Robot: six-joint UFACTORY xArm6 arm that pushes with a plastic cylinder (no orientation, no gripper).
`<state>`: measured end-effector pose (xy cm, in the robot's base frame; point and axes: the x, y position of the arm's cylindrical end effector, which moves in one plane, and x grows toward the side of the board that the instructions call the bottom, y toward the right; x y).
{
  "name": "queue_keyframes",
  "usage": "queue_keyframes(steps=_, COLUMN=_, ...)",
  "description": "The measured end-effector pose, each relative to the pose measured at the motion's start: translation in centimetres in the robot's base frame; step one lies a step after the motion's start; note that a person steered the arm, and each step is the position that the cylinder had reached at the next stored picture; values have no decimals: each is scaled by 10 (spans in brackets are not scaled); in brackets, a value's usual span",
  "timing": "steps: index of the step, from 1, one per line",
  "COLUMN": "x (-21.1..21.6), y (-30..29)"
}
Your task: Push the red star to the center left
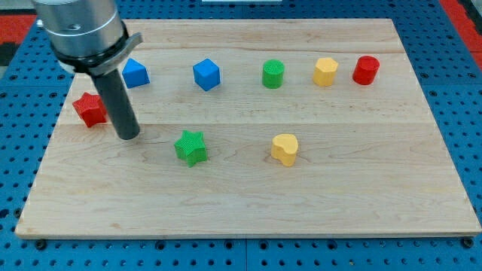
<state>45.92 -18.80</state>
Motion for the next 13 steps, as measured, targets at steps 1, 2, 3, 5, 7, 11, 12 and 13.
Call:
queue_keyframes(steps=1, x=-32, y=-63)
queue_keyframes(steps=2, x=-23, y=-37)
queue_keyframes(steps=3, x=-24, y=-62)
queue_keyframes(steps=5, x=-46, y=-92)
queue_keyframes(steps=7, x=-67, y=-79)
queue_keyframes(steps=11, x=-72, y=-54)
queue_keyframes(steps=12, x=2, y=-15)
queue_keyframes(steps=13, x=93, y=-5)
